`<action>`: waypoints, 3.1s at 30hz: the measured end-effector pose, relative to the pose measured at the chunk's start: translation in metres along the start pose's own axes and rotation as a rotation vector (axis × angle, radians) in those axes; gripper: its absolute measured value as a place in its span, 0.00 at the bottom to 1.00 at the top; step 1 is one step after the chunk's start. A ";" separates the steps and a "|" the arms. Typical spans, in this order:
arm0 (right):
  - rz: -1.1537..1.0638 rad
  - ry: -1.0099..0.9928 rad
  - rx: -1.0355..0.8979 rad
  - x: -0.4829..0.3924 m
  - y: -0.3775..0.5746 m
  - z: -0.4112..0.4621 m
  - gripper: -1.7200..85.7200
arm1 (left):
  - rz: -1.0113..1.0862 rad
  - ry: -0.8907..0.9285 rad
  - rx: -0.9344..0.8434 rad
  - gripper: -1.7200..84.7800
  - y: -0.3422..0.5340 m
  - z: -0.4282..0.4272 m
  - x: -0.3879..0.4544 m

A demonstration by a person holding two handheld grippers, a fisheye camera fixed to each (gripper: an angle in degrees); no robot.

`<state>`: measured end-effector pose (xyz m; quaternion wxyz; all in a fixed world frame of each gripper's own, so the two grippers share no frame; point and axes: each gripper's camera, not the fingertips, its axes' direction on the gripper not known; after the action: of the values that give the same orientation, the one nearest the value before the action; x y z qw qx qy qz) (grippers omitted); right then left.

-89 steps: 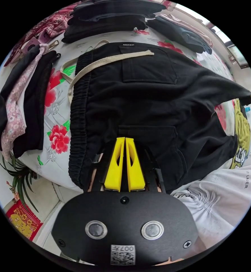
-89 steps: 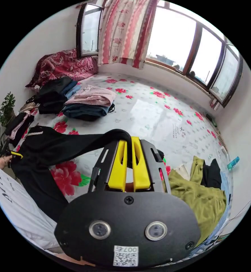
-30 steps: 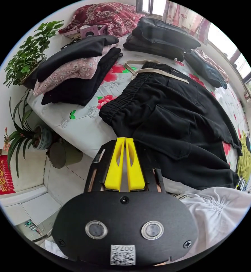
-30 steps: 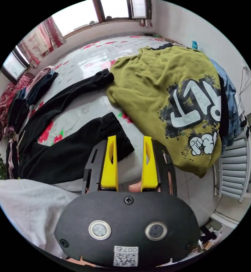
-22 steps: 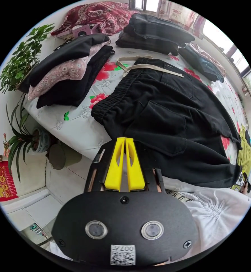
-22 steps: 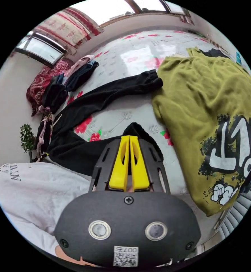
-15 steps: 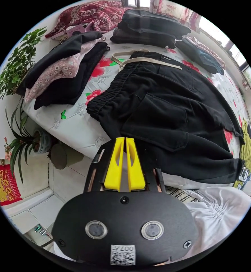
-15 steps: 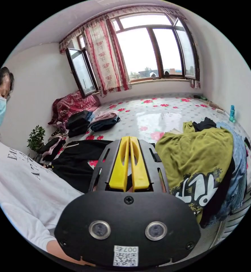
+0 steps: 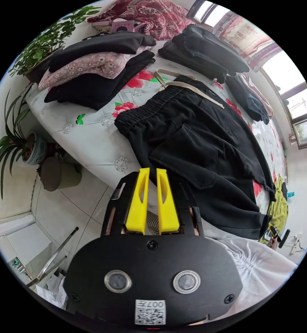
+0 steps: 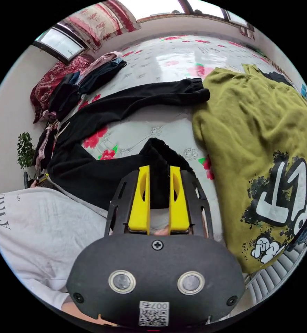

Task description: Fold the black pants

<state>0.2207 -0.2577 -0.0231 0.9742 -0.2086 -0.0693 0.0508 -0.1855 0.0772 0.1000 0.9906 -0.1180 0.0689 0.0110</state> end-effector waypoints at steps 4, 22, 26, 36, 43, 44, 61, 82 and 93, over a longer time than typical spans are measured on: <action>-0.181 -0.051 0.156 -0.033 -0.017 -0.060 0.03 | 0.001 -0.009 -0.014 0.07 -0.004 -0.002 -0.004; -0.050 0.004 -0.188 -0.014 -0.057 0.038 0.06 | -0.171 0.133 -0.003 0.09 -0.014 -0.010 -0.047; -0.240 0.025 -0.012 -0.050 -0.070 -0.022 0.02 | -0.179 0.117 -0.014 0.10 -0.020 -0.013 -0.054; -0.147 0.125 -0.025 0.008 -0.002 -0.096 0.02 | -0.165 0.125 -0.084 0.12 -0.028 0.022 -0.046; 0.101 0.225 -0.432 0.055 0.016 0.052 0.02 | 0.050 -0.070 -0.190 0.02 -0.038 0.035 -0.022; 0.115 0.286 -0.455 0.055 0.016 0.060 0.02 | 0.090 -0.072 -0.201 0.02 -0.035 0.035 -0.023; 0.523 -0.076 0.243 0.121 -0.140 0.017 0.10 | 0.455 -0.065 0.017 0.09 -0.105 0.023 0.105; 0.141 0.487 0.151 0.115 -0.378 0.130 0.05 | 0.744 -0.227 0.047 0.08 -0.230 0.190 0.285; 0.176 0.536 0.271 0.072 -0.401 0.149 0.05 | 0.579 -0.256 0.125 0.06 -0.215 0.168 0.268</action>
<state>0.2962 -0.5533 0.2853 0.9685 -0.0882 0.2160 0.0868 0.1104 -0.0912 0.2742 0.9522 -0.0302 -0.0250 0.3030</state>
